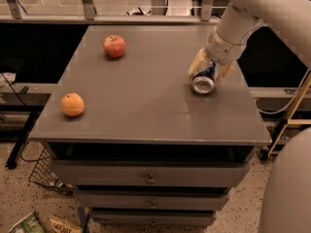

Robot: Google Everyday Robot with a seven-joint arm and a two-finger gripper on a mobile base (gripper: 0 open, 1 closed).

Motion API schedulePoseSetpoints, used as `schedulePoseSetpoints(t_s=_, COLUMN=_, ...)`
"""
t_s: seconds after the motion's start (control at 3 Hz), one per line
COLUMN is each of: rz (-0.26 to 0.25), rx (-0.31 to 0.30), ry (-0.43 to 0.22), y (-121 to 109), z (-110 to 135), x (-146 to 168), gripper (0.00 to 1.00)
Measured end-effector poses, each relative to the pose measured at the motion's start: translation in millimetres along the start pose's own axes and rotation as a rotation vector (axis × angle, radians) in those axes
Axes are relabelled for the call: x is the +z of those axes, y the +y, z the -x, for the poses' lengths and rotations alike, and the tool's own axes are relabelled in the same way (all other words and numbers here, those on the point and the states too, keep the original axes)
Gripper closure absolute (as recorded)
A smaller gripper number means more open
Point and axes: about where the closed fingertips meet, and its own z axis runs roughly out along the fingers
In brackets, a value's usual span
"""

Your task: Pick pepsi can

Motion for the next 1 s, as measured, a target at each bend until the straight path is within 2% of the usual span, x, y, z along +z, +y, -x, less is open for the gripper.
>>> schedulePoseSetpoints(t_s=0.33, rz=0.010, rx=-0.024, ry=-0.005, y=4.3, z=3.2, x=0.9, gripper=0.90)
schedulePoseSetpoints(t_s=0.67, rz=0.010, rx=-0.159, ry=-0.045, y=25.0, z=11.9, x=-16.8, gripper=1.00)
schedulePoseSetpoints(t_s=1.0, rz=0.018, rx=-0.351, ry=-0.081, y=52.9, z=21.0, x=-38.2, gripper=1.00)
